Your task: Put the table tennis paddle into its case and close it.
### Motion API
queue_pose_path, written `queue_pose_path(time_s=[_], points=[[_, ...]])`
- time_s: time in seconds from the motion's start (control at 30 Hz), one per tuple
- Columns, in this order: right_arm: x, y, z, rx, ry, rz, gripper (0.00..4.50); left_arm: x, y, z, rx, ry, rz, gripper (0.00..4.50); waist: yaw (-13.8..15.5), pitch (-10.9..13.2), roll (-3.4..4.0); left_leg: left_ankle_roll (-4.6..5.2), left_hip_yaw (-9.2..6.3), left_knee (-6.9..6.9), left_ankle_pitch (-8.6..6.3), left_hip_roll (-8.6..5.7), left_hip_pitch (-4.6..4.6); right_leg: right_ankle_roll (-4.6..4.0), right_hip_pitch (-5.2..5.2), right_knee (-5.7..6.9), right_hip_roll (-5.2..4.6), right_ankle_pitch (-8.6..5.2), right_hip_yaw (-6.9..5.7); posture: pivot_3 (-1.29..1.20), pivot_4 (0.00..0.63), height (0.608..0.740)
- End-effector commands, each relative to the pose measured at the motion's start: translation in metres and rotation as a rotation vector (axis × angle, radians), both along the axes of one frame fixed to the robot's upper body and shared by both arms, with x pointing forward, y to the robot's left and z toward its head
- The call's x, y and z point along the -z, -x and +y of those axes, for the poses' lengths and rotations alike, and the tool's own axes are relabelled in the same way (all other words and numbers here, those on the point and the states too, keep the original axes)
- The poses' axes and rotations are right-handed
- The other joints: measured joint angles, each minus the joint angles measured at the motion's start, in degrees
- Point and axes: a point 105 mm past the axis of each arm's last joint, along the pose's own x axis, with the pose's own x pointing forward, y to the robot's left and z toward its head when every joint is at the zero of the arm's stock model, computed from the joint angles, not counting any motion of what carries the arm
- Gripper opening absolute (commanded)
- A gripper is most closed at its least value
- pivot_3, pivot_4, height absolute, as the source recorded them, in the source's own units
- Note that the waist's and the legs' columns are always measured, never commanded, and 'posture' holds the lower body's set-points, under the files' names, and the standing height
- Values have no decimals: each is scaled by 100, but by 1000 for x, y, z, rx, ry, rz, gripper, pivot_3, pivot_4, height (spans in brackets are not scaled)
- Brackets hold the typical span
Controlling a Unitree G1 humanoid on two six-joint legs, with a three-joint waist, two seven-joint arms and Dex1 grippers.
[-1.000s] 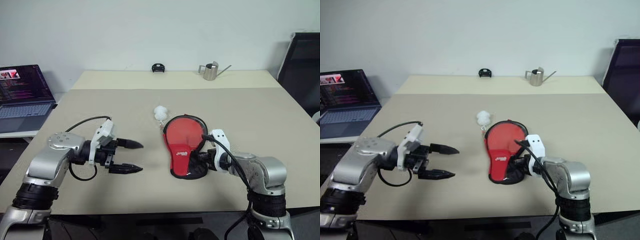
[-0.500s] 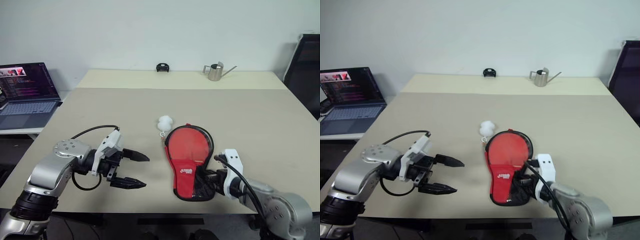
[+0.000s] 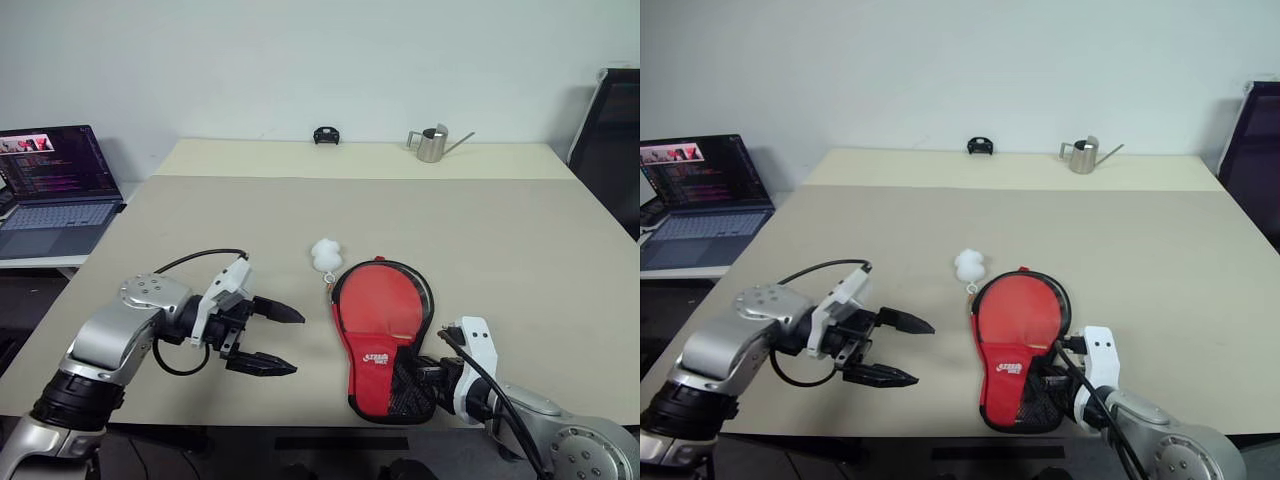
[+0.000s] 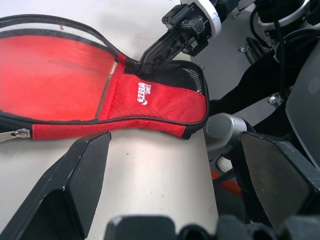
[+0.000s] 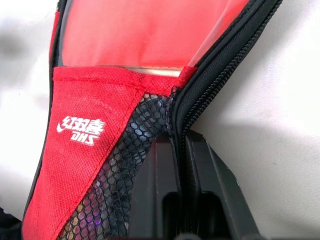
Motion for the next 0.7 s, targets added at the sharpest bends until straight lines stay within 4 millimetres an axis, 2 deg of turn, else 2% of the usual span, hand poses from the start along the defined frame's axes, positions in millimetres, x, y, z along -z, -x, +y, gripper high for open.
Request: queue_pose_path(time_s=[0.03, 0.3, 0.33, 0.4, 0.57, 0.7], points=[[0, 3, 3, -30, 3, 15, 36, -7, 1, -2, 46, 13, -24, 4500, -1, 0, 0, 0, 0, 0, 0, 0, 1, 0, 0, 0, 0, 0, 0, 0, 150, 740], [2, 3, -3, -11, 23, 38, 36, -7, 0, -3, 49, 13, -29, 4500, -1, 0, 0, 0, 2, 0, 0, 0, 3, 0, 2, 1, 1, 0, 2, 0, 150, 740], [2, 4, -5, -8, 25, 41, 595, -6, 0, -3, 48, 13, -29, 4500, 0, 0, 0, 0, 1, 0, 0, 0, 3, 0, 1, 1, 1, 0, 1, 0, 150, 740], [2, 6, -6, -8, 27, 46, 1139, -6, 0, -3, 48, 13, -29, 4500, -2, -1, -1, 0, 2, 0, 0, 0, 2, 0, 2, 1, 1, 0, 2, 0, 150, 740], [3, 13, -12, -13, 38, 59, 2815, -5, -1, -4, 50, 18, -30, 4500, 1, -3, -4, 1, 2, 0, 0, 0, 8, 0, 9, 1, 1, 0, 2, 0, 150, 740], [-5, 9, -25, 14, 75, 23, 2815, -4, -2, -7, 55, 26, -28, 4500, 9, -4, -7, 1, 3, 2, 0, -1, 11, 1, 16, 0, 0, 0, 1, 0, 150, 740]])
